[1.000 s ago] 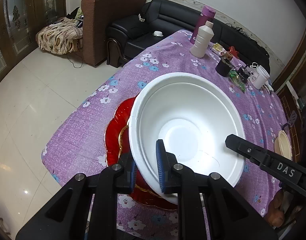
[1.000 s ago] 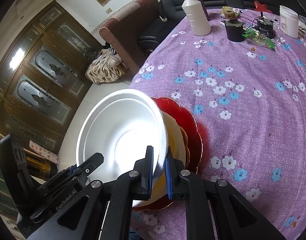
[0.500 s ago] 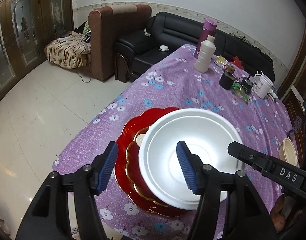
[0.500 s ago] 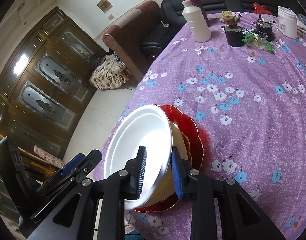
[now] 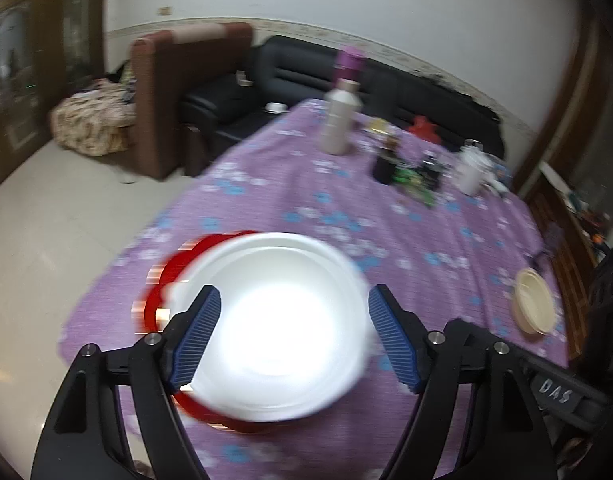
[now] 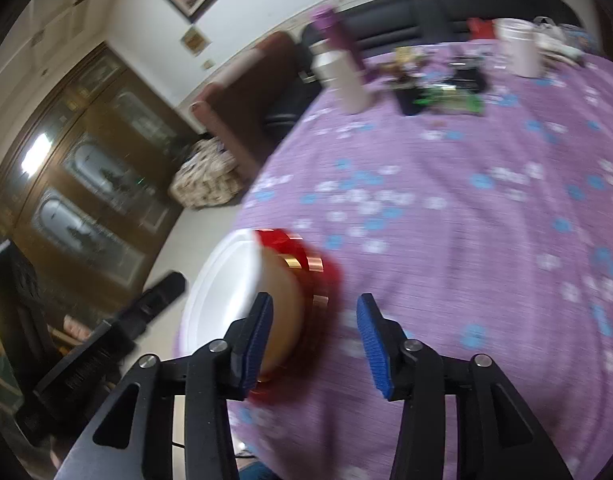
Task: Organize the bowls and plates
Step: 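Move the left tool toward the cream plastic bowl on the table, then grasp the rim of the cream plastic bowl with the left tool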
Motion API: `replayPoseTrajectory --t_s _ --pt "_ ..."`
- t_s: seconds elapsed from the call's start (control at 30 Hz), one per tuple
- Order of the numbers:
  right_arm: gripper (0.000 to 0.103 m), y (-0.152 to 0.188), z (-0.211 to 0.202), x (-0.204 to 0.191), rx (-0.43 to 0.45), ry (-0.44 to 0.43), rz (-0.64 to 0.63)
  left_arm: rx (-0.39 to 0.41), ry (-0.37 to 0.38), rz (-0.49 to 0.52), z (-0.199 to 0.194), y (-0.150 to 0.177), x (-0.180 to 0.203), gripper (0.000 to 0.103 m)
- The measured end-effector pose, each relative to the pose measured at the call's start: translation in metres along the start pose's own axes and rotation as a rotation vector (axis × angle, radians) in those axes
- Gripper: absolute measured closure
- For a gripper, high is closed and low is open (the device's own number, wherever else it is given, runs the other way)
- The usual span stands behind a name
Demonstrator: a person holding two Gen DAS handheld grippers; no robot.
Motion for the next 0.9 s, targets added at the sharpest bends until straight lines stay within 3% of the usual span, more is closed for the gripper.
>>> replayPoseTrajectory --t_s 0.33,0.53,0.67,0.9 --pt "0.054 0.007 -0.101 0.161 0.152 0.173 0.272 -0.189 0.226 0.210 0.049 0.030 0.158 0.025" --pt "0.054 -0.003 -0.147 0.253 0.244 0.269 0.448 -0.260 0.307 0.305 0.084 0.047 0.254 0.025" --pt "0.054 -0.013 -0.156 0.294 0.273 0.305 0.516 -0.272 0.322 0.305 0.109 0.048 0.301 0.025" --pt "0.055 -0.032 -0.145 0.346 0.269 0.342 0.594 -0.321 0.293 0.338 0.151 0.058 0.344 0.026"
Point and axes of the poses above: each gripper's, at about its wrist camera, not at the fingertips, and z roughly the way its jaws point, x to its right, y to its underside, the point moved 6 cm from there along z, roughly the way its jaws point, and after that the axes turned 1 degree about x, right-handed, at the moved point
